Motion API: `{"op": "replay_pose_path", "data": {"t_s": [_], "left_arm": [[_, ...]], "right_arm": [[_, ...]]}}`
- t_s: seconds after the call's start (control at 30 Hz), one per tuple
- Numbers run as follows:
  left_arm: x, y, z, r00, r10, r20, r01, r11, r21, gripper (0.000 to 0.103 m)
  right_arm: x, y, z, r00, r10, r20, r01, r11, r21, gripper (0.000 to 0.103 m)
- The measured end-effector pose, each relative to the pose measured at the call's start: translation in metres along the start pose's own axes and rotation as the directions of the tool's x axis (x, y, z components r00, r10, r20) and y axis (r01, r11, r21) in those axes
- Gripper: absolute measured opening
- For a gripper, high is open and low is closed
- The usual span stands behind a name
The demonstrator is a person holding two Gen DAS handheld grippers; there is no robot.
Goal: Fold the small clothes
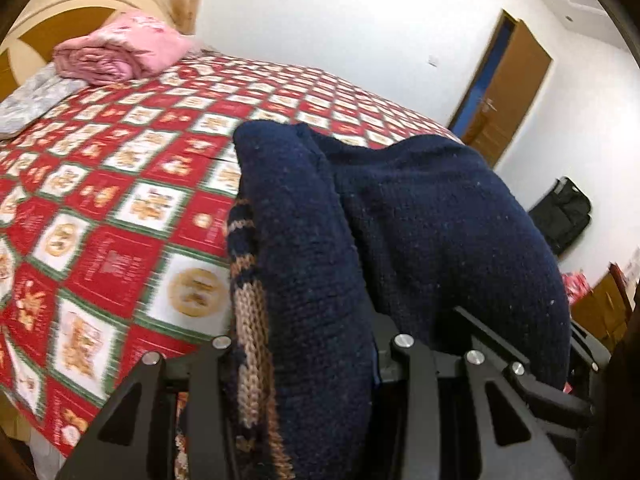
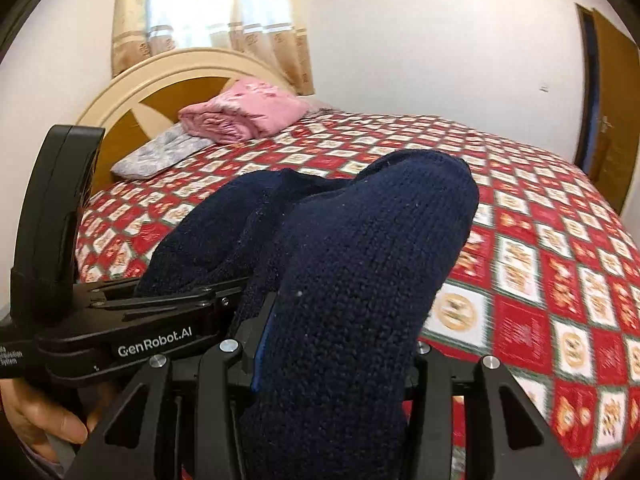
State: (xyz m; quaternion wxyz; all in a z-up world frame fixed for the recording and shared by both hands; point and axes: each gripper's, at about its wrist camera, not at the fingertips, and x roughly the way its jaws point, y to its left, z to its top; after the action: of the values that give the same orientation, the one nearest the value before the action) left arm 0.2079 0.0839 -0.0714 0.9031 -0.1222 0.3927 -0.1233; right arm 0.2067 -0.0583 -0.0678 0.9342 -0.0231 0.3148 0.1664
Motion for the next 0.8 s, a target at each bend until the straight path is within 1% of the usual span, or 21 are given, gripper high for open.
{"op": "replay_pose_path", "data": {"t_s": [0.1,0.2,0.43,0.6,0.67,0.8], "left_arm": [[0.002,0.015,0.009,0.999,0.051,0.019,-0.051,0.999,-0.017,0.041],[0.003,0.029,0.017,0.996,0.078,0.033,-0.077,0.997,-0.033,0.041],[0.007,0.047,0.038,0.991,0.12,0.063,-0.117,0.992,-0.051,0.041],[0.012,0.057,0.053,0.985,0.149,0.086,-0.142,0.987,-0.077,0.041],[0.02,0.058,0.06,0.981,0.171,0.089,-0.164,0.983,-0.076,0.041],[0.047,0.056,0.071,0.974,0.211,0.085,-0.206,0.977,-0.056,0.041]], "right_arm": [[0.017,0.012,0.01,0.999,0.033,-0.003,-0.033,0.999,-0.023,0.045],[0.031,0.02,0.02,0.998,0.058,0.004,-0.058,0.998,-0.039,0.045],[0.056,0.027,0.04,0.995,0.097,0.025,-0.095,0.994,-0.05,0.045],[0.073,0.03,0.057,0.992,0.119,0.049,-0.114,0.989,-0.097,0.045],[0.086,0.025,0.064,0.99,0.13,0.049,-0.125,0.987,-0.106,0.045],[0.119,0.011,0.069,0.993,0.115,0.039,-0.111,0.99,-0.091,0.045]]}}
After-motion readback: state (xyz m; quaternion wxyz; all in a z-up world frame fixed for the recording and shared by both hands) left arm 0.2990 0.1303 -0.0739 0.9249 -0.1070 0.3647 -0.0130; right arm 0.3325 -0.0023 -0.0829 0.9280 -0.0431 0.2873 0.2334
